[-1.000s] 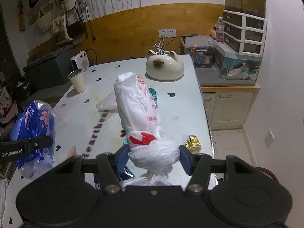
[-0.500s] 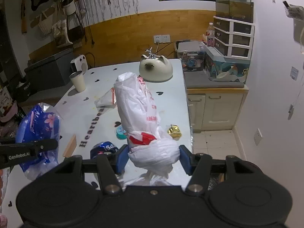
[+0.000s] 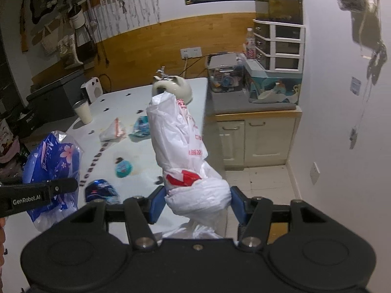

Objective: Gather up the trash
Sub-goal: 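Carry the tissue pack and white bag with both tools over the wastebasket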

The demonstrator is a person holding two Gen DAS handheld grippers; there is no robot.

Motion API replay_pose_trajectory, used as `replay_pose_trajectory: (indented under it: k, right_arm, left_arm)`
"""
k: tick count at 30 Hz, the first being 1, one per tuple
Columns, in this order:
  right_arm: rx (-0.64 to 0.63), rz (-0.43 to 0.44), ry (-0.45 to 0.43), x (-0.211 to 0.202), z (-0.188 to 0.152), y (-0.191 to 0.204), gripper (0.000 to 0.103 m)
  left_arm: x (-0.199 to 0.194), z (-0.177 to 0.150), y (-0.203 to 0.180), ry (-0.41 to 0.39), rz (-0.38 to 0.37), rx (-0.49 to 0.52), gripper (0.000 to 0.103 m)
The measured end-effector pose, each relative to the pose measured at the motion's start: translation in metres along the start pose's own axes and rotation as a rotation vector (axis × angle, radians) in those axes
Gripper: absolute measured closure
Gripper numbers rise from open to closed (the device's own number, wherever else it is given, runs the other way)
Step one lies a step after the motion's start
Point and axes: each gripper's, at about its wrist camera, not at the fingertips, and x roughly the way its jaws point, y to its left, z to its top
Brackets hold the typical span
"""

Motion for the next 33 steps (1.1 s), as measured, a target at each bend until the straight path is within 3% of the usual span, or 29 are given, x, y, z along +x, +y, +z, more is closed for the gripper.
replay_pose_trajectory:
  k: [21,33]
  right_arm:
    - [0.062,-0.090,0.139,0.053,-0.009,-0.185,0.045]
    - [0.155,-0.178,0.306,0.118,-0.044,-0.266,0.045]
  left_arm:
    - [0.138,-0.004,-0.165,0.181,-0.108,0.031,0.086]
    - [0.245,-0.032,-0.208,0.368,-0.181,0.050,0.086]
